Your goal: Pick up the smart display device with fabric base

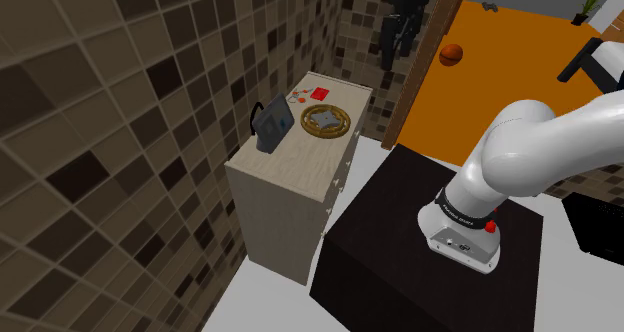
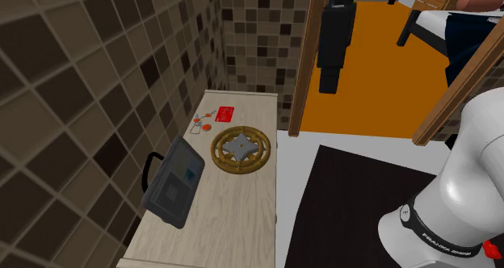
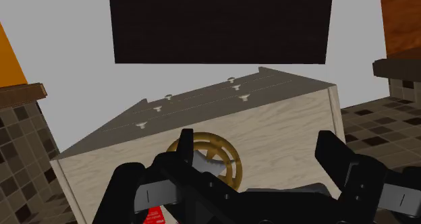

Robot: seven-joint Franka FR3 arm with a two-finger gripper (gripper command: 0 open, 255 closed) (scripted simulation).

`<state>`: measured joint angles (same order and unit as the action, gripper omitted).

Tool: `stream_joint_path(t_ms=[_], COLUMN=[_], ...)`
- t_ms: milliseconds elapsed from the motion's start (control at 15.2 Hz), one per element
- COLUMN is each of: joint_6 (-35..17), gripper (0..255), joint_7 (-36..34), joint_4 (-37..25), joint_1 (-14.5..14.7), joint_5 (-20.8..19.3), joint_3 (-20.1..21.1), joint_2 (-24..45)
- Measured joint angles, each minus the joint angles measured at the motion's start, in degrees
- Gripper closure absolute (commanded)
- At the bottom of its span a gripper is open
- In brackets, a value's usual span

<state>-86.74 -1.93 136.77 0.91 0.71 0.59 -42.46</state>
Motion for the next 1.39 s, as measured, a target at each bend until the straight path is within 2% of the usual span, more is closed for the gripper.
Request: stream_joint_path(t_ms=[198,462,792,1122,1386], joint_6=[-1.67,-6.33,-13.59,-19.37,-22.41], gripper=[0,0,0,0,0], joint_7=[-3.9,-17.05,-34.25,-51.57,-66.16], joint_4=[0.52,0.34,-2.26,-7.15,-13.5], joint_1=[-0.44,-1.8,-4.34,-7.47,-9.5], joint_5=[1.14,4.48,6.46,4.92,1.02], joint_3=[1.9,8.13,15.65,21.66,25.19], joint_2=[0.96,5.07,14.07,24.5,34.48])
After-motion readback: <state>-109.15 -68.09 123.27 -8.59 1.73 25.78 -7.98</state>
